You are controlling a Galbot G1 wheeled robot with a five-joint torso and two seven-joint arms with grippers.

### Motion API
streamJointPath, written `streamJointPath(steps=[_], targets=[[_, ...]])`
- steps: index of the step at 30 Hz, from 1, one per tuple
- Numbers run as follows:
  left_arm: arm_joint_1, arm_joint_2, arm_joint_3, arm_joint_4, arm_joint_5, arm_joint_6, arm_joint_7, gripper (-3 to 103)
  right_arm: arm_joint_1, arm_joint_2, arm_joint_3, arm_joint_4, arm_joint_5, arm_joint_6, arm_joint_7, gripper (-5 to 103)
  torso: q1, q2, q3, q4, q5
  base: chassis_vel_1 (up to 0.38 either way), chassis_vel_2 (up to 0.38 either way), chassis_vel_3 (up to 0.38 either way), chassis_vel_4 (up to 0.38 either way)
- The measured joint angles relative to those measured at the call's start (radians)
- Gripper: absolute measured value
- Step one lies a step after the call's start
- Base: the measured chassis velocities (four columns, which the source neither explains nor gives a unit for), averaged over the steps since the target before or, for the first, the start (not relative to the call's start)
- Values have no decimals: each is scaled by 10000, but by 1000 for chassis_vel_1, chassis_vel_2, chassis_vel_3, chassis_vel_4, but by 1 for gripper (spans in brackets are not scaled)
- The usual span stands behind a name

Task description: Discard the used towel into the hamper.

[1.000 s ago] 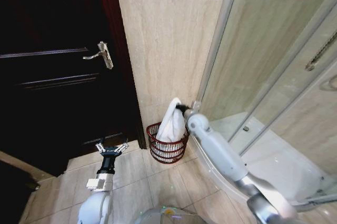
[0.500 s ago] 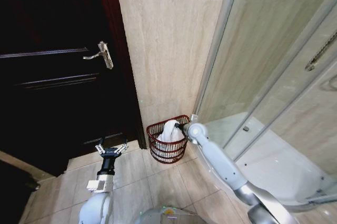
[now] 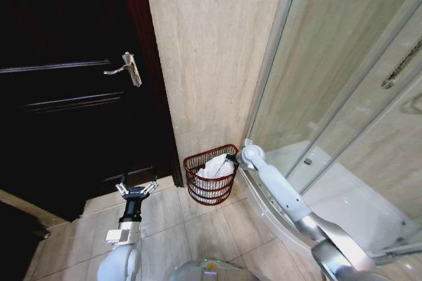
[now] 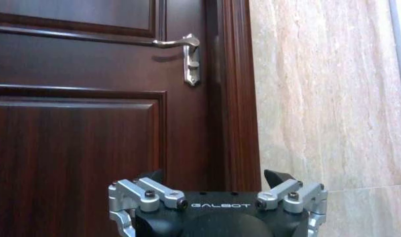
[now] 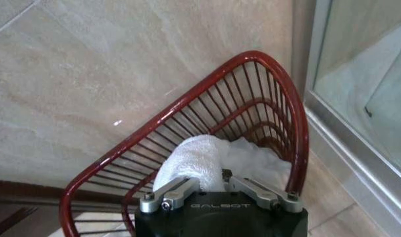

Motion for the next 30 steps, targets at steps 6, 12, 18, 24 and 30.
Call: streamJointPath(steps=[6, 12, 18, 24, 30], targets=[[58, 0, -62, 274, 34, -279, -5, 100, 121, 657, -88, -450, -562, -1, -432, 3, 0, 0, 0, 0, -1, 0, 0, 0, 0], [84, 2, -32, 343, 189, -369, -3, 100, 293, 1540, -157, -1282, -1378, 4, -1148, 3, 0, 0, 0, 1, -3, 0, 0, 0, 0], [77, 4, -27, 182, 379, -353, 0, 100, 265, 1908, -39, -2015, -2245, 19, -1738, 3, 0, 0, 0, 0, -3, 0, 0, 0, 0], [104, 8, -15, -40, 418, -258, 12, 100, -30, 1984, 247, -2684, -3377, 27, -2791, 3, 0, 0, 0, -3, -2, 0, 0, 0, 0], [88, 8, 4, -208, 401, -17, 26, 100, -174, 2109, 616, -3176, -4171, 35, -3542, 3, 0, 0, 0, -1, -1, 0, 0, 0, 0]])
